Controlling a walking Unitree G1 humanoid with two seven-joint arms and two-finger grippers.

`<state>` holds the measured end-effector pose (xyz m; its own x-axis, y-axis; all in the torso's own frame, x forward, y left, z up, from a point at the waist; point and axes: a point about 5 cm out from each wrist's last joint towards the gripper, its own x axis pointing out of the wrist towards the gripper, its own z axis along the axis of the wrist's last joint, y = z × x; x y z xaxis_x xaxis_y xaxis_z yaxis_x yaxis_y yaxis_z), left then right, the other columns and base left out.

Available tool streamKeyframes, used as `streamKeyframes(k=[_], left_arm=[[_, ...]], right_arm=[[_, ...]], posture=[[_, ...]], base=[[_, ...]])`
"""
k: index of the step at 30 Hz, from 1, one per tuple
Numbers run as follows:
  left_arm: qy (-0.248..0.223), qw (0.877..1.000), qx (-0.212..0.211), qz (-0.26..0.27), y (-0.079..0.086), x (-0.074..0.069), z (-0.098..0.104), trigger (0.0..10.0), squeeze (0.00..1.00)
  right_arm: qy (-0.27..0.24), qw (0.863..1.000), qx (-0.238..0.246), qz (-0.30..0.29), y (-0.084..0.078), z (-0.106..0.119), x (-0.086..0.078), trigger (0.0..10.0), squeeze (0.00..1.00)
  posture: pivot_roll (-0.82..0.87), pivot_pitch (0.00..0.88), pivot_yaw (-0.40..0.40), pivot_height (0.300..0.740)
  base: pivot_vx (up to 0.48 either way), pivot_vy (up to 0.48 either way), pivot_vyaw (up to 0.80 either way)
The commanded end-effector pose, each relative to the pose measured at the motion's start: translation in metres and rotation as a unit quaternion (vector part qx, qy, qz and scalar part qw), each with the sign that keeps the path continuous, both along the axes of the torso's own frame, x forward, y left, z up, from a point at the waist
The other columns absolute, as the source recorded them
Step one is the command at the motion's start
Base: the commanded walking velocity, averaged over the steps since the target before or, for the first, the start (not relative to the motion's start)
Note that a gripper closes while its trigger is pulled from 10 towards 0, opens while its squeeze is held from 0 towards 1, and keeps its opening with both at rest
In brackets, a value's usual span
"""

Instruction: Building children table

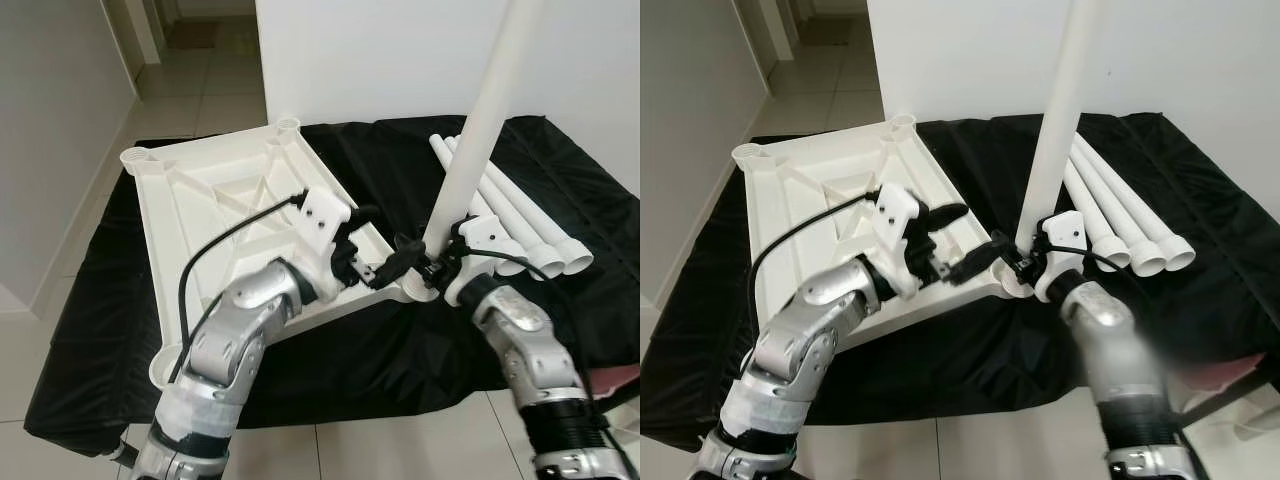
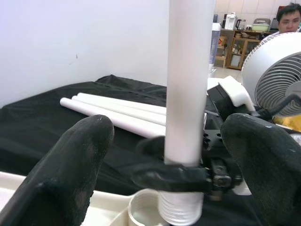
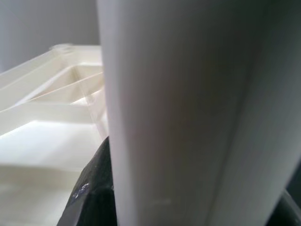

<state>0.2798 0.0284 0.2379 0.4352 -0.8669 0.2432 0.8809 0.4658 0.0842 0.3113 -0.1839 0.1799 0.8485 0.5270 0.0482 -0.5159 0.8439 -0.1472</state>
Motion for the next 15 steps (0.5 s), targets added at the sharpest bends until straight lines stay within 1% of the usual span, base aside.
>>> streamKeyframes(k=[1, 3, 7, 8, 9, 10, 11, 13, 14, 15], left_arm=[[0.002, 1.0, 0.007, -0.003, 0.001, 0.003, 0.001, 10.0, 0.0], [-0.003, 1.0, 0.003, -0.003, 0.0, 0.007, 0.006, 10.0, 0.0], [-0.003, 1.0, -0.001, -0.002, -0.001, 0.009, 0.009, 10.0, 0.0], [-0.004, 1.0, 0.006, -0.012, -0.004, 0.011, 0.011, 10.0, 0.0], [-0.004, 1.0, 0.006, -0.012, -0.004, 0.011, 0.011, 10.0, 0.0], [0.012, 1.0, 0.014, -0.024, -0.007, 0.013, 0.013, 10.0, 0.0], [0.016, 0.999, 0.015, -0.027, -0.007, 0.013, 0.013, 10.0, 0.0], [0.013, 0.999, 0.019, -0.025, -0.008, 0.014, 0.015, 10.0, 0.0], [0.007, 0.999, 0.023, -0.023, -0.008, 0.016, 0.017, 10.0, 0.0], [0.007, 0.999, 0.023, -0.023, -0.008, 0.016, 0.017, 10.0, 0.0]], right_arm=[[-0.004, 0.999, -0.015, 0.028, 0.003, 0.008, -0.001, 10.0, 0.0], [0.004, 0.997, -0.05, 0.057, 0.0, 0.011, -0.004, 10.0, 0.0], [0.012, 0.995, -0.058, 0.075, -0.001, 0.014, -0.006, 10.0, 0.0], [0.022, 0.993, -0.071, 0.096, -0.002, 0.017, -0.009, 10.0, 0.0], [0.022, 0.993, -0.071, 0.096, -0.002, 0.017, -0.009, 10.0, 0.0], [0.032, 0.989, -0.089, 0.113, -0.003, 0.019, -0.01, 10.0, 0.0], [0.035, 0.988, -0.092, 0.116, -0.003, 0.019, -0.01, 10.0, 0.0], [0.044, 0.988, -0.093, 0.114, -0.003, 0.018, -0.01, 10.0, 0.0], [0.057, 0.988, -0.092, 0.112, -0.003, 0.018, -0.009, 10.0, 0.0], [0.057, 0.988, -0.092, 0.112, -0.003, 0.018, -0.009, 10.0, 0.0]], posture=[[-0.11, 0.013, 0.069, 0.74], [-0.11, 0.011, 0.071, 0.74], [-0.11, 0.015, 0.071, 0.74], [-0.11, 0.02, 0.07, 0.74], [-0.11, 0.02, 0.07, 0.74], [-0.11, 0.023, 0.072, 0.74], [-0.11, 0.023, 0.072, 0.74], [-0.11, 0.024, 0.073, 0.74], [-0.11, 0.025, 0.075, 0.74], [-0.11, 0.025, 0.075, 0.74]], base=[[0.0, 0.0, 0.0], [0.0, 0.0, 0.0], [0.0, 0.0, 0.0], [0.0, 0.0, 0.0], [0.0, 0.0, 0.0], [0.0, 0.0, 0.0], [0.0, 0.0, 0.0], [0.0, 0.0, 0.0], [0.0, 0.0, 0.0], [0.0, 0.0, 0.0]])
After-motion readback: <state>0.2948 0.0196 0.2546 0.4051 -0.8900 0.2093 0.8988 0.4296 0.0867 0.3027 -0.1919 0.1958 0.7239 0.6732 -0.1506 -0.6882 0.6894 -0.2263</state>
